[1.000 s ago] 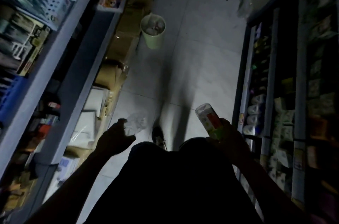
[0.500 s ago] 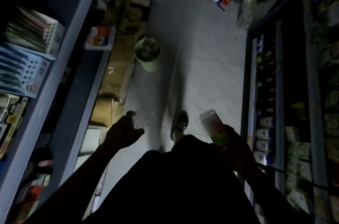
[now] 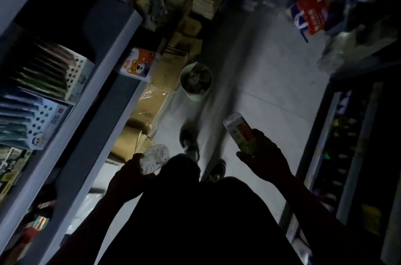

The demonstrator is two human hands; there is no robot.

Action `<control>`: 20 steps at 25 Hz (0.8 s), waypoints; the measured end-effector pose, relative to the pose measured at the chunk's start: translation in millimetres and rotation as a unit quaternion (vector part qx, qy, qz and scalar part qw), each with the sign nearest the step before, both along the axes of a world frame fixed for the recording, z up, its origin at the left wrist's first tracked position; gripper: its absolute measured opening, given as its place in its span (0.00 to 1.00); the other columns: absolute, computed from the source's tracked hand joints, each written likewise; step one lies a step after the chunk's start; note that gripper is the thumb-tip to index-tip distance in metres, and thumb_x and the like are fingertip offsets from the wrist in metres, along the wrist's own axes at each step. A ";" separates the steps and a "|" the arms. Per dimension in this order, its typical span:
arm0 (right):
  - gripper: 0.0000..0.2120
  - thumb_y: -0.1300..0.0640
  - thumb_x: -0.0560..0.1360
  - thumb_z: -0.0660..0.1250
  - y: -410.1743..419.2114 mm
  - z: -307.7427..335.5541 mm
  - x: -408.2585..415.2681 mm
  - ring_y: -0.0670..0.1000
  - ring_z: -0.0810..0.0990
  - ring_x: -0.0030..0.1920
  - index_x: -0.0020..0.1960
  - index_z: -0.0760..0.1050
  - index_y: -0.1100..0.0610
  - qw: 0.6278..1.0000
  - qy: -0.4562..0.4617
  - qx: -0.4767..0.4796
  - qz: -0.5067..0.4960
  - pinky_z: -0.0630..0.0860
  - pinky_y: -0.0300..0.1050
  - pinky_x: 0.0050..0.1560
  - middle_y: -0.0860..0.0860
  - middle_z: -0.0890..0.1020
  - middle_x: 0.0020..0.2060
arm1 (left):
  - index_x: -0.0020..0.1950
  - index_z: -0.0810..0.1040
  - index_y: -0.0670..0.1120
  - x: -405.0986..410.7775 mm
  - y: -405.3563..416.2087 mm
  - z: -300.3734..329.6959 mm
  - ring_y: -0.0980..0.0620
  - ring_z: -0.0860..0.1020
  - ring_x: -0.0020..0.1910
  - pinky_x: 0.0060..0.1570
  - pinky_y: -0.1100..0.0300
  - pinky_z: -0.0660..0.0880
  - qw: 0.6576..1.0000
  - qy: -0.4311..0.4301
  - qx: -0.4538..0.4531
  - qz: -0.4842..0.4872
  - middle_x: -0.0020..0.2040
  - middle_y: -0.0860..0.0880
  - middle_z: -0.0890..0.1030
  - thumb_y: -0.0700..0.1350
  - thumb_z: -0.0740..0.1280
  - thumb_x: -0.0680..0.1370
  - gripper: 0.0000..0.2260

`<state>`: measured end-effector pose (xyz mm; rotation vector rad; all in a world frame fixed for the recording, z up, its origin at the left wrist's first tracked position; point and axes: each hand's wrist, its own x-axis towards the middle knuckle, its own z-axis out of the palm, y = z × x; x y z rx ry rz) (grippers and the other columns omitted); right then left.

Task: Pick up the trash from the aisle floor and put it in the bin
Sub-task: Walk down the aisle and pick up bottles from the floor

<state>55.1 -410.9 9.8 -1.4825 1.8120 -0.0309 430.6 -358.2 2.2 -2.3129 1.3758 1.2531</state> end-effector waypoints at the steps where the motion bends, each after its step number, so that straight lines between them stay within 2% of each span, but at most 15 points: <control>1: 0.42 0.39 0.71 0.75 -23.3 -5.3 4.6 0.56 0.80 0.61 0.78 0.62 0.53 1.000 -0.002 0.001 0.004 0.71 0.44 0.51 0.51 0.78 0.65 | 0.73 0.64 0.51 3.5 -18.5 -5.4 0.44 0.78 0.57 0.53 0.50 0.75 1.000 -0.006 0.004 0.006 0.63 0.46 0.78 0.54 0.74 0.72 0.33; 4: 0.39 0.40 0.71 0.76 -84.3 -18.1 23.8 0.55 0.81 0.59 0.76 0.64 0.51 0.999 -0.010 0.031 0.003 0.69 0.42 0.50 0.50 0.79 0.62 | 0.75 0.64 0.50 9.9 -83.5 -19.5 0.48 0.76 0.53 0.49 0.54 0.73 1.000 0.006 0.003 0.012 0.63 0.46 0.78 0.52 0.74 0.73 0.33; 7: 0.37 0.39 0.68 0.77 -147.3 -38.3 44.7 0.54 0.82 0.56 0.71 0.66 0.48 0.995 -0.031 0.078 -0.044 0.74 0.45 0.50 0.47 0.80 0.57 | 0.77 0.63 0.49 12.3 -166.5 -32.9 0.44 0.76 0.62 0.51 0.56 0.68 1.000 0.026 0.003 0.002 0.67 0.46 0.75 0.53 0.76 0.73 0.37; 9: 0.37 0.38 0.67 0.78 -186.1 -56.3 58.7 0.53 0.82 0.55 0.69 0.67 0.47 0.989 -0.061 0.105 -0.080 0.78 0.49 0.54 0.46 0.80 0.55 | 0.77 0.62 0.47 10.1 -221.7 -53.1 0.42 0.75 0.65 0.52 0.55 0.68 0.998 0.050 0.015 0.025 0.69 0.45 0.73 0.53 0.79 0.71 0.40; 10: 0.37 0.38 0.67 0.78 -205.1 -65.6 65.4 0.53 0.82 0.56 0.69 0.67 0.48 0.986 -0.068 0.113 -0.098 0.79 0.51 0.56 0.48 0.81 0.56 | 0.77 0.62 0.46 7.0 -248.1 -66.3 0.41 0.76 0.61 0.50 0.55 0.70 0.996 0.067 0.030 0.048 0.68 0.44 0.74 0.52 0.80 0.69 0.42; 12: 0.39 0.40 0.68 0.79 -237.2 -87.9 78.1 0.54 0.82 0.55 0.71 0.66 0.51 0.980 -0.084 0.125 -0.127 0.80 0.51 0.56 0.51 0.81 0.58 | 0.75 0.57 0.47 -1.6 -295.3 -95.2 0.42 0.79 0.45 0.37 0.54 0.76 0.984 0.106 0.069 0.121 0.63 0.38 0.75 0.47 0.82 0.68 0.45; 14: 0.40 0.41 0.68 0.79 -261.6 -119.1 87.2 0.53 0.81 0.52 0.72 0.66 0.54 0.970 -0.101 0.145 -0.170 0.78 0.46 0.50 0.52 0.80 0.58 | 0.75 0.52 0.49 -13.5 -333.4 -126.7 0.47 0.75 0.32 0.24 0.60 0.72 0.970 0.118 0.114 0.177 0.57 0.36 0.75 0.42 0.82 0.68 0.47; 15: 0.40 0.42 0.69 0.79 -271.6 -137.5 90.0 0.51 0.79 0.49 0.73 0.65 0.55 0.964 -0.106 0.156 -0.185 0.75 0.41 0.45 0.51 0.79 0.56 | 0.74 0.51 0.50 -19.1 -348.4 -145.9 0.49 0.74 0.31 0.22 0.62 0.71 0.966 0.116 0.129 0.190 0.56 0.36 0.75 0.40 0.82 0.68 0.48; 18: 0.37 0.48 0.71 0.79 -298.2 -209.2 94.5 0.45 0.74 0.43 0.72 0.64 0.57 0.952 -0.119 0.189 -0.209 0.67 0.33 0.35 0.50 0.77 0.53 | 0.72 0.51 0.56 -29.7 -385.1 -213.7 0.47 0.77 0.37 0.26 0.59 0.72 0.949 0.136 0.124 0.257 0.59 0.37 0.74 0.37 0.82 0.64 0.49; 20: 0.34 0.54 0.73 0.77 -321.4 -266.5 96.2 0.43 0.72 0.40 0.71 0.63 0.58 0.947 -0.119 0.216 -0.206 0.67 0.28 0.31 0.49 0.75 0.52 | 0.67 0.56 0.56 -30.2 -402.7 -267.5 0.39 0.80 0.47 0.28 0.57 0.77 0.938 0.118 0.117 0.306 0.61 0.36 0.74 0.48 0.81 0.58 0.45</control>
